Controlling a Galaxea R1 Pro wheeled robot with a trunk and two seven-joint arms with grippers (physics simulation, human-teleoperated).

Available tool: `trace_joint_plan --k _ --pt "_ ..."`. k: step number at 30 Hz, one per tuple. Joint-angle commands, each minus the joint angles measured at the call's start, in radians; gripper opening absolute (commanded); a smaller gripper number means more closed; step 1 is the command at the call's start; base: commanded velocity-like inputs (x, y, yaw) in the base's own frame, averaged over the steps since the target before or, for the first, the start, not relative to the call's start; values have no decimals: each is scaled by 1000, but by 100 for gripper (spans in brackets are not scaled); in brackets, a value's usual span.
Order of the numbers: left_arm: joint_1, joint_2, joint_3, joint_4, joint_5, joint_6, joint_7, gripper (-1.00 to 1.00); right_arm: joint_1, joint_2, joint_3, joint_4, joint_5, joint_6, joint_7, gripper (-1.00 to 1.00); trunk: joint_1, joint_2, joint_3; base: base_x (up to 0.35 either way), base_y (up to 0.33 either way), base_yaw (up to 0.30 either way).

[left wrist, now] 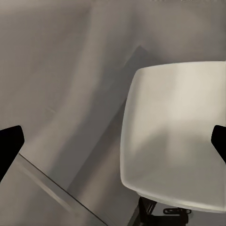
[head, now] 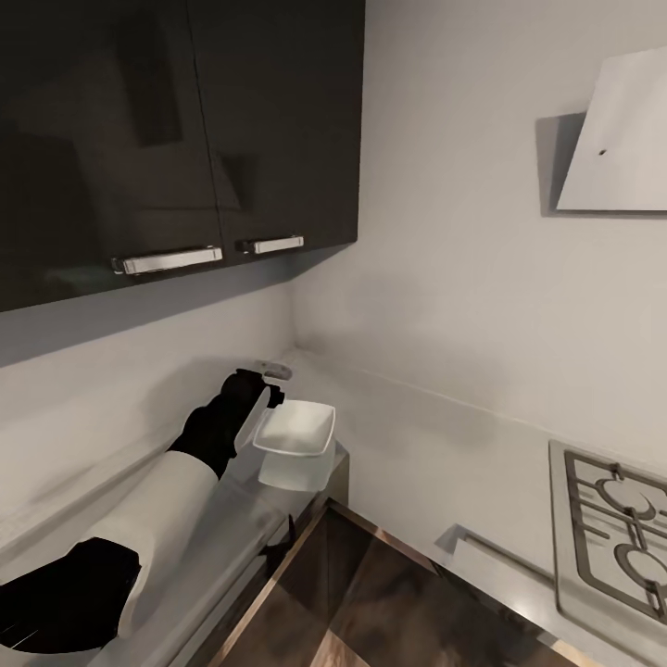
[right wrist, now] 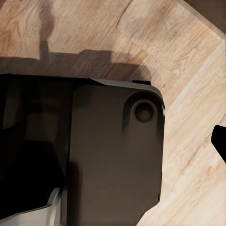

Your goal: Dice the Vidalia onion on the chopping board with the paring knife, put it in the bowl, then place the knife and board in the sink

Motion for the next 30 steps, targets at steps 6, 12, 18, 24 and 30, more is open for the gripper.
trace_joint_plan --k 6,12,18,24,30 --pt "-1 0 -3 1 7 4 7 100 0 0 -7 1 11 -3 -5 100 1 -2 -3 0 0 0" --pt "-1 0 -3 2 7 4 7 100 -1 0 -7 1 11 -3 -5 100 1 -2 -9 0 0 0" --pt "-1 1 -3 9 7 4 7 100 -1 0 -6 1 11 -2 -5 100 1 -2 -16 0 0 0" --pt "-1 0 -3 10 7 4 7 100 -1 0 -6 0 11 -2 -5 100 1 -2 -24 0 0 0" --pt "-1 0 -3 11 7 4 7 100 0 0 -7 1 11 -2 -5 100 1 -2 -31 5 0 0"
